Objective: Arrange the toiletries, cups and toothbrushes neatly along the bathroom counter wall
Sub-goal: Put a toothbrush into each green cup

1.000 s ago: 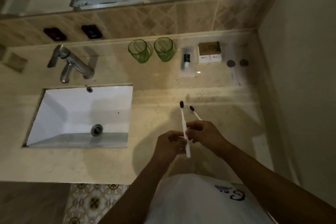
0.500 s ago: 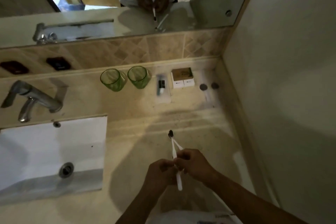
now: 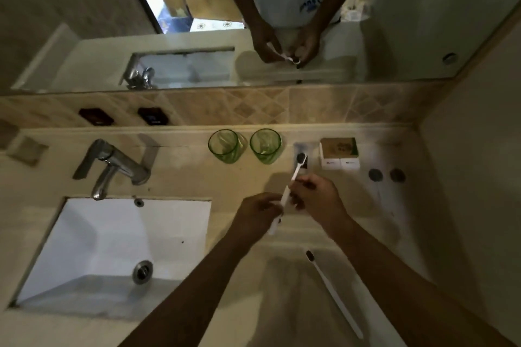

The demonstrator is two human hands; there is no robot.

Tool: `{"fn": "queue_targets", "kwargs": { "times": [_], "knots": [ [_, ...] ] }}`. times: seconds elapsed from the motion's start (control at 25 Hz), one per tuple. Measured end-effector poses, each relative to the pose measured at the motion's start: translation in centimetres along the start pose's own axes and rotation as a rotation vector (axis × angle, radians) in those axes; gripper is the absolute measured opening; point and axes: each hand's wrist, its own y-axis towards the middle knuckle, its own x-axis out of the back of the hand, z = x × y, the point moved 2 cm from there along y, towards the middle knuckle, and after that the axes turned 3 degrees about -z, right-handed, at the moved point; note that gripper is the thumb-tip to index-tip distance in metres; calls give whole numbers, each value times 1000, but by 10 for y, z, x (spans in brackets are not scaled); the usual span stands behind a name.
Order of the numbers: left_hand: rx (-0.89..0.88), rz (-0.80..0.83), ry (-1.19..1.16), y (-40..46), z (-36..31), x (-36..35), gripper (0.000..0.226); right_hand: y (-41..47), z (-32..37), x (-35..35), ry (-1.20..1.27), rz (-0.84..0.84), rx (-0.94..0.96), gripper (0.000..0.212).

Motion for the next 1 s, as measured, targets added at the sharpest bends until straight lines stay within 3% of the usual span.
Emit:
{"fn": "queue_targets", "kwargs": {
  "times": [0.32,0.52,0.64,0.72,0.84,1.0],
  "knots": [
    [-354,-169,313,117,-68,46,11,76,76,-30,22,-199,220,12],
    [-437,-137,420,159,-82,46,18,99,73,-38,-69,-348,322,10],
    [-466,-249,503,161,-68,42,19,113,54,-45,-169,-330,275,9],
    [-408,-357,445,150,-49,38,10,125,43,-47,-232,-334,261,12],
    [-210,-395,337,130,-13,28,7,136,29,-51,-188,-355,239,9],
    [-88,-334,199,126,19,15,37,143,19,-56,-219,-383,275,8]
  ]
}}
